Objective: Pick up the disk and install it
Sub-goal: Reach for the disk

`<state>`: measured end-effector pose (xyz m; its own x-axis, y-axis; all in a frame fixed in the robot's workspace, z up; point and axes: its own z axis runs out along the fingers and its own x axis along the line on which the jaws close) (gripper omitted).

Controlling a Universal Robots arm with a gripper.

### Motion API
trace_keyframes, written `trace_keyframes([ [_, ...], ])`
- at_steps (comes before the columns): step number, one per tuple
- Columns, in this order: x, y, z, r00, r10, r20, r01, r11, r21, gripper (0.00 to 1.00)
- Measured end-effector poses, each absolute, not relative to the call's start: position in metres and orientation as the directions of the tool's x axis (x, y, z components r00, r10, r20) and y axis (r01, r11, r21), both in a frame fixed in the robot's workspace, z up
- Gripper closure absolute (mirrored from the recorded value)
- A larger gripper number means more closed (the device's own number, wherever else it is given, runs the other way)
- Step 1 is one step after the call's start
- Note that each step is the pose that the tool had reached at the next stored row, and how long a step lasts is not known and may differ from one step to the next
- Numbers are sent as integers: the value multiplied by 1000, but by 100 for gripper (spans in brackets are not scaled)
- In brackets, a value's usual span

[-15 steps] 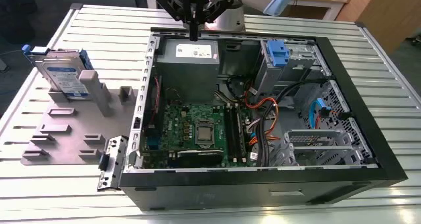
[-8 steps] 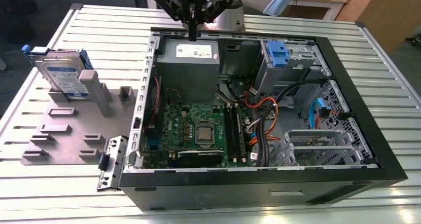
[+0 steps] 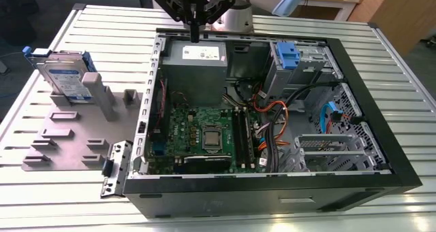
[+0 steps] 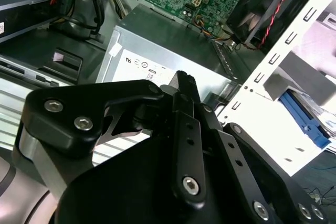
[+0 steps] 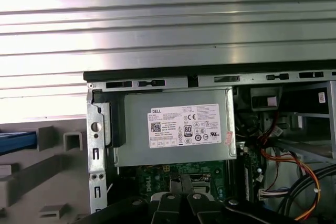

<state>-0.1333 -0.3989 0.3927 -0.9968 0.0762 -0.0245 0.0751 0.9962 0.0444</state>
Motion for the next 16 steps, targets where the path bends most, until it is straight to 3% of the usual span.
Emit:
trace_keyframes([
  [16, -138, -399, 393, -997, 76, -24, 75, 996, 44, 89],
])
